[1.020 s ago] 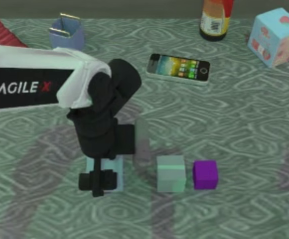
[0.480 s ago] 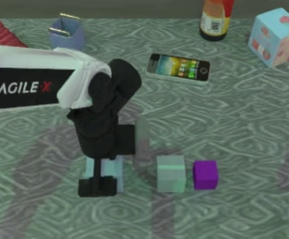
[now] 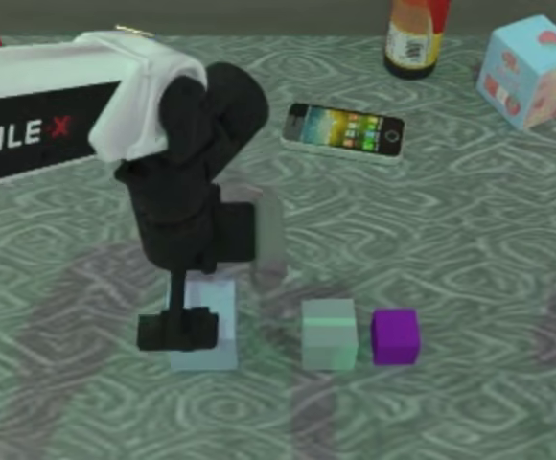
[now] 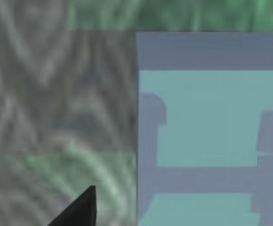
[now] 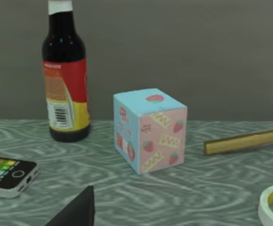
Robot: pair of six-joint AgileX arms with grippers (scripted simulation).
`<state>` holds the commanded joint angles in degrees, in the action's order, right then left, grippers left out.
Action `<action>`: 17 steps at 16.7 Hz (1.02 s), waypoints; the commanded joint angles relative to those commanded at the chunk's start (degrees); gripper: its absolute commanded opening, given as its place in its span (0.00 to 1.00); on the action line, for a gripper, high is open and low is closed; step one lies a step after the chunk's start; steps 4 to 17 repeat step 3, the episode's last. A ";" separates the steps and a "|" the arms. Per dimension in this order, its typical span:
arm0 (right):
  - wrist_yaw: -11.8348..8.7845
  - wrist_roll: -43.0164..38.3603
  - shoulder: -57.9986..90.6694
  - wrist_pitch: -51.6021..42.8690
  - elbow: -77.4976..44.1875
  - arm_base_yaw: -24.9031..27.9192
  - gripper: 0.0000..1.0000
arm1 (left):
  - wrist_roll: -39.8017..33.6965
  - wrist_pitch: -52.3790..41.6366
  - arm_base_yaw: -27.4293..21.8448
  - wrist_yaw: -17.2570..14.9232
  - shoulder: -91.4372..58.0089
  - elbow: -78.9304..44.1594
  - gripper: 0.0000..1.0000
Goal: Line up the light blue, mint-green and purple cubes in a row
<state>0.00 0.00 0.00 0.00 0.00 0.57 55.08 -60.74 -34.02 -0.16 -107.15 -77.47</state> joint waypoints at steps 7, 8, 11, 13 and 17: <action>0.00 0.00 0.00 0.00 0.00 0.00 1.00 | -0.14 -3.20 0.31 0.01 1.62 -2.35 1.00; 0.00 0.00 0.00 0.00 0.00 0.00 1.00 | -0.14 -3.20 0.31 0.01 1.62 -2.35 1.00; 0.00 0.00 0.00 0.00 0.00 0.00 1.00 | -0.14 -3.20 0.31 0.01 1.62 -2.35 1.00; 0.00 0.00 0.00 0.00 0.00 0.00 1.00 | -0.14 -3.20 0.31 0.01 1.62 -2.35 1.00; 0.00 0.00 0.00 0.00 0.00 0.00 1.00 | -0.14 -3.20 0.31 0.01 1.62 -2.35 1.00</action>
